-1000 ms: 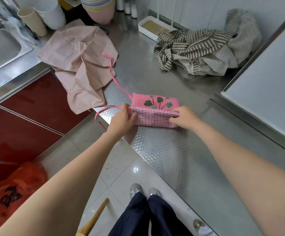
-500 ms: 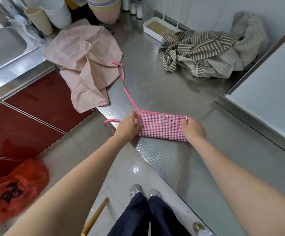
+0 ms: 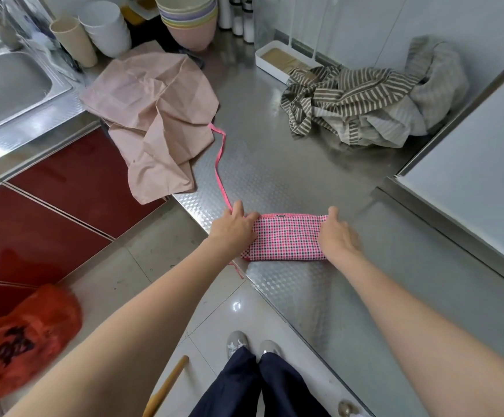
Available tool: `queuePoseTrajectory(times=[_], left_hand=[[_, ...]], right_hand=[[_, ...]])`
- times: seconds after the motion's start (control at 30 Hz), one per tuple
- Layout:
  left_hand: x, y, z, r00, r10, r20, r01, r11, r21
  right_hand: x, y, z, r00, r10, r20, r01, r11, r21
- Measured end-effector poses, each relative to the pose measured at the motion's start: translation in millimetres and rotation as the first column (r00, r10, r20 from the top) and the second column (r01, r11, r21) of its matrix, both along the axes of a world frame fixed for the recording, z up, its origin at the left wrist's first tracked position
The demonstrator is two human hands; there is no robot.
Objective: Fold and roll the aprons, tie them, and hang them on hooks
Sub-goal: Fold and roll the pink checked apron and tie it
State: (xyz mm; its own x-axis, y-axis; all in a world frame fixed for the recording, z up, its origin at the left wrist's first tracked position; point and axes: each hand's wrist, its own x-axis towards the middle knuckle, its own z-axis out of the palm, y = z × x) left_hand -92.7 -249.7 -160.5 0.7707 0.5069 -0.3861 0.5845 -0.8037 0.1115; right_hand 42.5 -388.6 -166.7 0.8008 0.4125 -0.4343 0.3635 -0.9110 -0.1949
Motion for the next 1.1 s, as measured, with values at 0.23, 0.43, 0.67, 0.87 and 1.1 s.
queuePoseTrajectory(times=[0.23,0.43,0.67,0.87,1.1], left_hand=[[1,13,6,0.999,-0.005,0.044,0.014,0.979,-0.205],[-16,24,4,0.974,0.220,0.058,-0.156,0.831,-0.534],[-24,41,0,0.965,0.200,-0.172,-0.263,0.680,-0.685],[4,40,6,0.980,0.184,-0.078,-0.199,0.846,-0.494],[35,16,34,0.979,0.080,0.186,-0.004,0.927,-0.375]], right_hand=[[-25,24,5,0.820,0.541,0.185,-0.554,0.832,0.023],[-35,33,-8,0.766,0.642,0.005,-0.639,0.762,0.101],[-17,29,-3,0.781,0.613,-0.123,-0.560,0.773,0.299],[-22,30,9,0.649,0.747,-0.141,-0.725,0.664,0.181],[-24,37,1,0.816,0.530,-0.231,-0.449,0.832,0.324]])
